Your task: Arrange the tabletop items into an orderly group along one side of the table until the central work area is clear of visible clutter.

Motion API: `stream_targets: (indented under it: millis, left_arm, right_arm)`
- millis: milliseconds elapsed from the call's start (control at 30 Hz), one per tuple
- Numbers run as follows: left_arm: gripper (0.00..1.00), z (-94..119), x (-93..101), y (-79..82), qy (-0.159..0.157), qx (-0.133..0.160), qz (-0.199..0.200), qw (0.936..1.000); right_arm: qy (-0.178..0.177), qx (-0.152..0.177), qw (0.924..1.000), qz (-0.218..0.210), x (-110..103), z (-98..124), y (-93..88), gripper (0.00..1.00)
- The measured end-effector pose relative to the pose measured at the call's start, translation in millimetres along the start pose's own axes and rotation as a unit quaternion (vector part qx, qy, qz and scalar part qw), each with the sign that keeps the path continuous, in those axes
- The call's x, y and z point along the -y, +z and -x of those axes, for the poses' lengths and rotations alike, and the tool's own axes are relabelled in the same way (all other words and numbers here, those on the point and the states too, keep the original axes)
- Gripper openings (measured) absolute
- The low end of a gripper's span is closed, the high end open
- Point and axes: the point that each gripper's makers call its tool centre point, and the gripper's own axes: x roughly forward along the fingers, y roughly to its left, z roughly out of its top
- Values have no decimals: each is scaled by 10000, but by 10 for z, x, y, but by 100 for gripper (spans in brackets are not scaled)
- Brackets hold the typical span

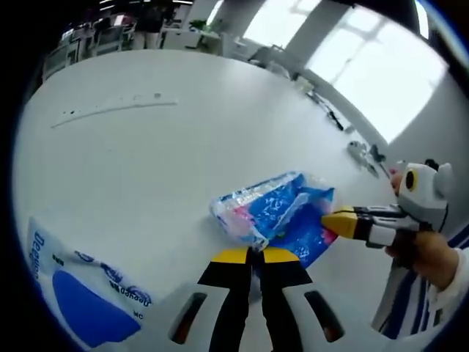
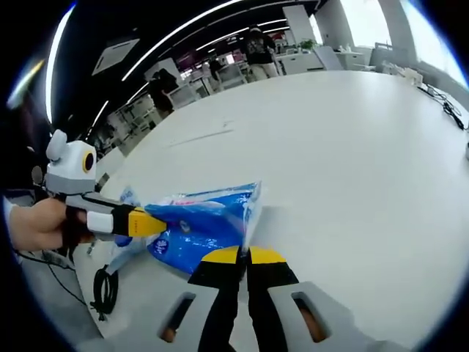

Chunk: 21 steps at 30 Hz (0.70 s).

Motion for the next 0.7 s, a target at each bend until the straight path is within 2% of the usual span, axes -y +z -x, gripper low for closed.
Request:
stream_targets:
  millis: [700]
  left_arm:
    - [0,-157,-78,-62,46,-80,69,9999]
  right_arm:
    - [48,-155,9998,-80,121,-149,-121,0]
